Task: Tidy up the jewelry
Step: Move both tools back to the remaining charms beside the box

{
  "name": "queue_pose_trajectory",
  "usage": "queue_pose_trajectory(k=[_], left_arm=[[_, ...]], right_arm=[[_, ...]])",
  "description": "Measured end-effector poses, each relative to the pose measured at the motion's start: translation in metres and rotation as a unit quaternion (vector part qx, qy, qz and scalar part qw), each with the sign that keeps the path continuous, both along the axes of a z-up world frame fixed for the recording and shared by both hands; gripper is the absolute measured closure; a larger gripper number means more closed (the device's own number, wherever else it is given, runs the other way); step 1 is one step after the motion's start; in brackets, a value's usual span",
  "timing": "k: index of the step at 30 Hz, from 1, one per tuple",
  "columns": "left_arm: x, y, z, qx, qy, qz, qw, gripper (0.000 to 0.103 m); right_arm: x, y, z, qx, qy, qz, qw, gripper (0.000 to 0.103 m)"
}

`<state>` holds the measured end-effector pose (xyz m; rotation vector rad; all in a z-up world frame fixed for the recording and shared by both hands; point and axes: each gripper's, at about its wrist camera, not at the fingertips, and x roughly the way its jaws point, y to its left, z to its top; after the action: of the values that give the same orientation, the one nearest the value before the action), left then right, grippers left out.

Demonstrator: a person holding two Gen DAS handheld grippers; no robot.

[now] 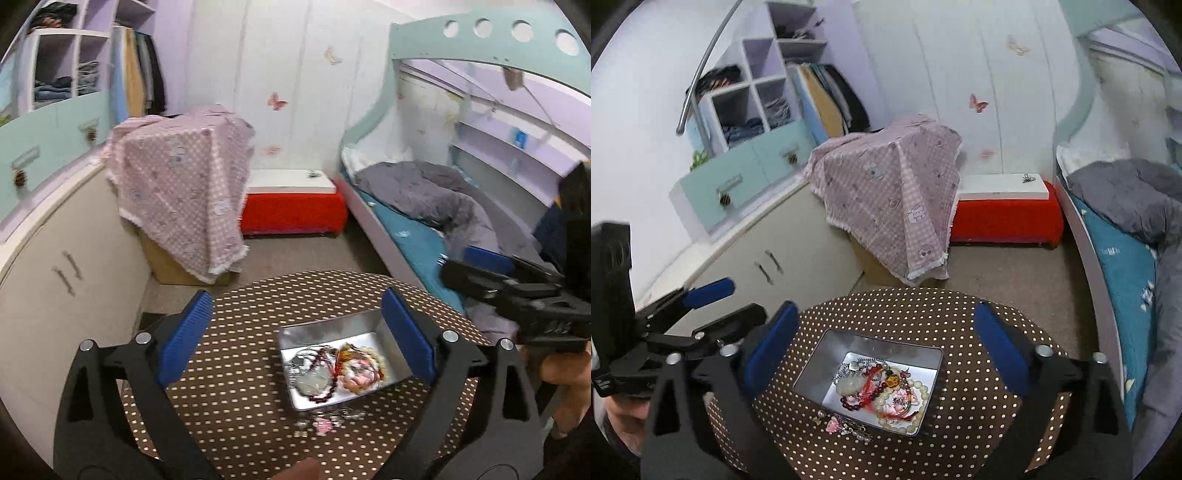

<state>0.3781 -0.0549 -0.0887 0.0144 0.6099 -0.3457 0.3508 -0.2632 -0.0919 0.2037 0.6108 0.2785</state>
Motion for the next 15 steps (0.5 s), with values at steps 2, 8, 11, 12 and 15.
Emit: queue_pose_trajectory(k=[2,8,11,12,15], left_arm=[[-0.001,0.005,0.001,-0.003,0.000,0.010,0.9999,0.011],[-0.014,0.021,0.002,-0.001,-0.017,0.036,0.9992,0.010],[-0.019,0.028,0.001,-0.008,-0.020,0.044,0.9988,0.010],[-0.020,0.029,0.001,-0.010,-0.020,0.046,0.9987,0.010],[-0.026,0.033,-0.001,-0.013,-0.021,0.053,0.9983,0.010]], right_arm=[[-0.002,-0.004,-0.001,0.000,0.000,-0.010,1.000,0.008],[-0.013,-0.013,-0.001,0.001,-0.003,-0.031,1.000,0.008],[-0.018,-0.014,-0.002,0.000,-0.004,-0.037,0.999,0.008],[-0.021,-0.014,-0.002,-0.002,-0.005,-0.038,0.999,0.008],[-0.025,-0.011,-0.001,-0.005,-0.007,-0.037,0.999,0.008]])
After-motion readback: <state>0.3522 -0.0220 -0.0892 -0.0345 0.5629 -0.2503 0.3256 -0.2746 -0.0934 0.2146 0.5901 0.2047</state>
